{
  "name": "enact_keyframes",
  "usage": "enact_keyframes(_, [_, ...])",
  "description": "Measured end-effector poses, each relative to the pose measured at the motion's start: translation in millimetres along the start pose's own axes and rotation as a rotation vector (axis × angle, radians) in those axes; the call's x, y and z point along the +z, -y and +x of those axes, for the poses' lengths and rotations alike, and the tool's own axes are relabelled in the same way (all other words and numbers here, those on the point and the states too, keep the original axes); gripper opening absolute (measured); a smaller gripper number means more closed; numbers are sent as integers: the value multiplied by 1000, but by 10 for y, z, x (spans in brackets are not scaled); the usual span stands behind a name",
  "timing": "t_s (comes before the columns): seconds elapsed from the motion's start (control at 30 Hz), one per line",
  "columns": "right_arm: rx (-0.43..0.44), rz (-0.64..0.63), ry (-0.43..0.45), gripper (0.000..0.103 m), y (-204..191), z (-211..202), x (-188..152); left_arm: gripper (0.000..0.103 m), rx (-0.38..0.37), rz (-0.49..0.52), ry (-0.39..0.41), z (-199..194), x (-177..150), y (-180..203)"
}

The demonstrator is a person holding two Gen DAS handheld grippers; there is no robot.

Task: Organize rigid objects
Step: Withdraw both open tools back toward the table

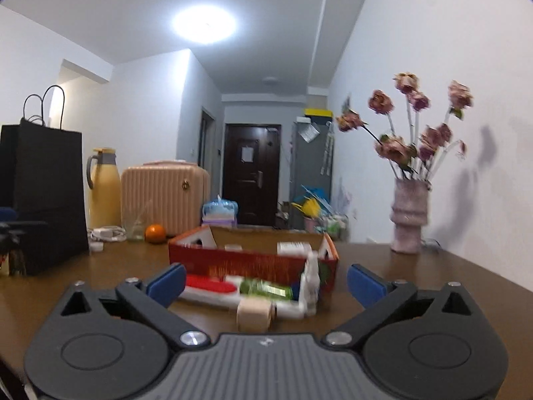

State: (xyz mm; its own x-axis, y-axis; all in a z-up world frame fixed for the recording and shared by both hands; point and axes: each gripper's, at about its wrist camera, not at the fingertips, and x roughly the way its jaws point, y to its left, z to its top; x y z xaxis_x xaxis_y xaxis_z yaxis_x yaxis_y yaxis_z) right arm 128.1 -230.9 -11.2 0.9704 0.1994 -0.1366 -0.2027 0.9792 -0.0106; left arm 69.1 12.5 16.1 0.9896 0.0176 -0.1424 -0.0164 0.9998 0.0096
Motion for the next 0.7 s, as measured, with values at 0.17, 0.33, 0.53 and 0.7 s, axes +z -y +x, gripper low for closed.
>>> enact_keyframes(0.17, [-39,16,27,103,-262,-596,-184,103,52,50,13,-360,-205,68])
enact_keyframes(0.33, [-3,-41,73,103,-555,-984,-141,103,-21,-21,-32,-539,-331,2])
enact_keyframes(0.53, [30,-55,62,103,-633,-928,-103,103,-23,-16,-30,-547,-341,21])
enact_keyframes(0.7, [7,-30,75,103,-573,-957,-88,103,-29,-15,-28,-517,-317,31])
